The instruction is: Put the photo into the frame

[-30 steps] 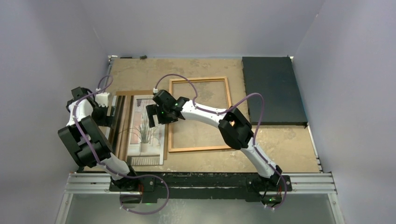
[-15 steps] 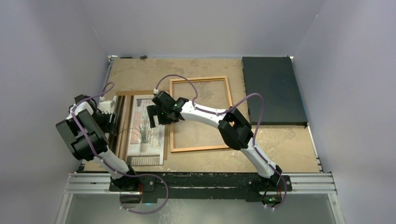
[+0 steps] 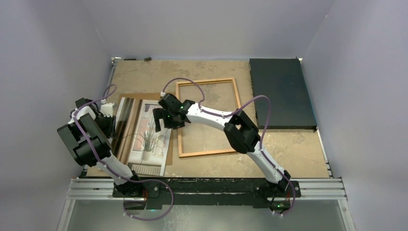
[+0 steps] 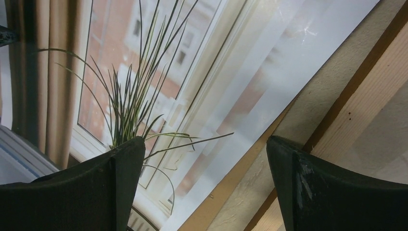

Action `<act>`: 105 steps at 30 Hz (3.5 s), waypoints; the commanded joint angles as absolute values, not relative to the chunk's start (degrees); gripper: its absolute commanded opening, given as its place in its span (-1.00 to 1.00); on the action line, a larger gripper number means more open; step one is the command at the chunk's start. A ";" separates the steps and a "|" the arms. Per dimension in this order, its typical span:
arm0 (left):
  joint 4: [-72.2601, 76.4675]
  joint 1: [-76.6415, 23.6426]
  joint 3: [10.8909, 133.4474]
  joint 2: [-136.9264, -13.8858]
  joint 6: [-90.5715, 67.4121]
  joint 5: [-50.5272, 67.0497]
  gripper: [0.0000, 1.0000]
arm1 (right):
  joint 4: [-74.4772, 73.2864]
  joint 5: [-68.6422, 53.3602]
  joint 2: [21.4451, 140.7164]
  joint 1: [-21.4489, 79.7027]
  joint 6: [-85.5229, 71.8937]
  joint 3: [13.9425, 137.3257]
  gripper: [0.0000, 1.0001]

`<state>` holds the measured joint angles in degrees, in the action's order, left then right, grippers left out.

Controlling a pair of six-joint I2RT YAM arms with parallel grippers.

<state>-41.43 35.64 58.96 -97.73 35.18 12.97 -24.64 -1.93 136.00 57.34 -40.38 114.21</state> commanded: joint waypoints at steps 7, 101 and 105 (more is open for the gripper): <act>-39.53 35.65 54.57 -98.64 35.25 18.16 -0.51 | -19.15 -9.55 133.14 56.59 -45.09 108.96 0.97; -51.61 -24.30 81.21 -77.31 11.39 -11.06 0.67 | -8.28 0.39 116.30 46.95 -67.38 113.68 -1.00; -49.56 -24.68 79.36 -76.64 12.26 -15.61 0.47 | -7.92 0.16 116.37 46.95 -67.93 113.56 -1.00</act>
<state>-52.93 -24.23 80.84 -78.61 12.49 -6.50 -10.85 0.43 118.74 46.83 -66.00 113.21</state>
